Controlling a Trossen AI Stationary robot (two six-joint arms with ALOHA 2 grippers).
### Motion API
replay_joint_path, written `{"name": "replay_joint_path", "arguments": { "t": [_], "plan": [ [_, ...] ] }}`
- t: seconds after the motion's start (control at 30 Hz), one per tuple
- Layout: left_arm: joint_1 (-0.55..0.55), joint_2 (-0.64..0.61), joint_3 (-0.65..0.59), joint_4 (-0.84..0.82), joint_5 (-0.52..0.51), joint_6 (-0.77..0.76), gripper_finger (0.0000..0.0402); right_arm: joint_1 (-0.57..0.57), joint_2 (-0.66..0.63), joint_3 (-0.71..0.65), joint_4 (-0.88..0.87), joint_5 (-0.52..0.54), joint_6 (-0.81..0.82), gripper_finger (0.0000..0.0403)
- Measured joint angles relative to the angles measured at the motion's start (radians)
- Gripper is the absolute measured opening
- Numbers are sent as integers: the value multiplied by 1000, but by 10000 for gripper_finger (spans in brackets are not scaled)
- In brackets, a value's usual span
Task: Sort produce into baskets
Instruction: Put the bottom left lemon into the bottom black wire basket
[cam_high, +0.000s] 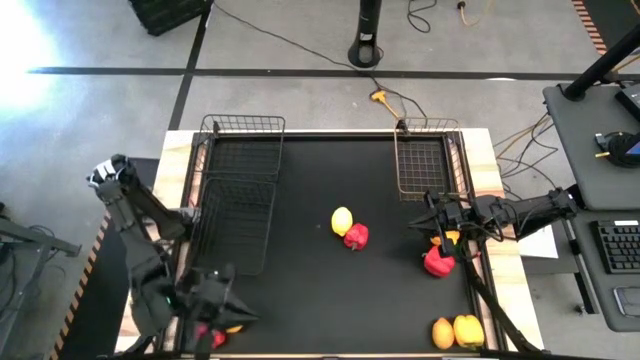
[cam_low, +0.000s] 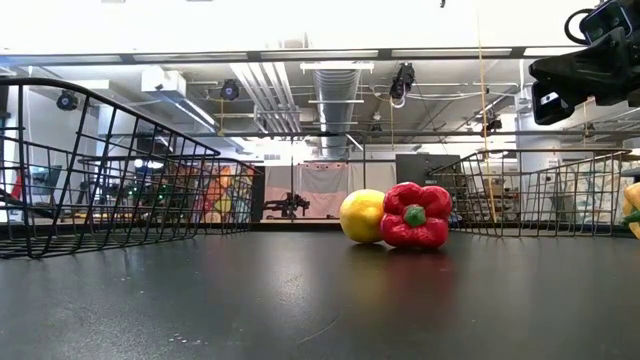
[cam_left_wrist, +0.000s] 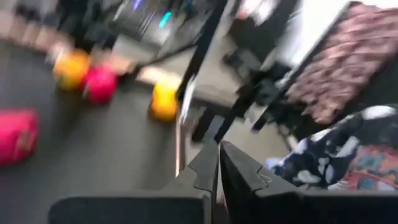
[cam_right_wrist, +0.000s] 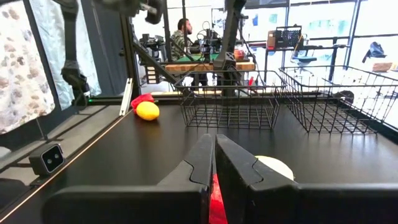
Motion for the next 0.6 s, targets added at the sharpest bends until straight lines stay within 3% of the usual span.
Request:
{"name": "replay_joint_path", "arguments": {
  "t": [0.13,0.3,0.47,0.6],
  "plan": [
    [0,115,188,-488,28,-487,17,0,0,0,0,0,0,13],
    [9,264,367,-914,298,-974,57,0,0,0,0,0,0,13],
    [10,391,505,-1068,560,-1210,123,0,0,0,0,0,0,13],
    [16,469,577,-1103,626,-1327,185,0,0,0,0,0,0,13]
  ]
}}
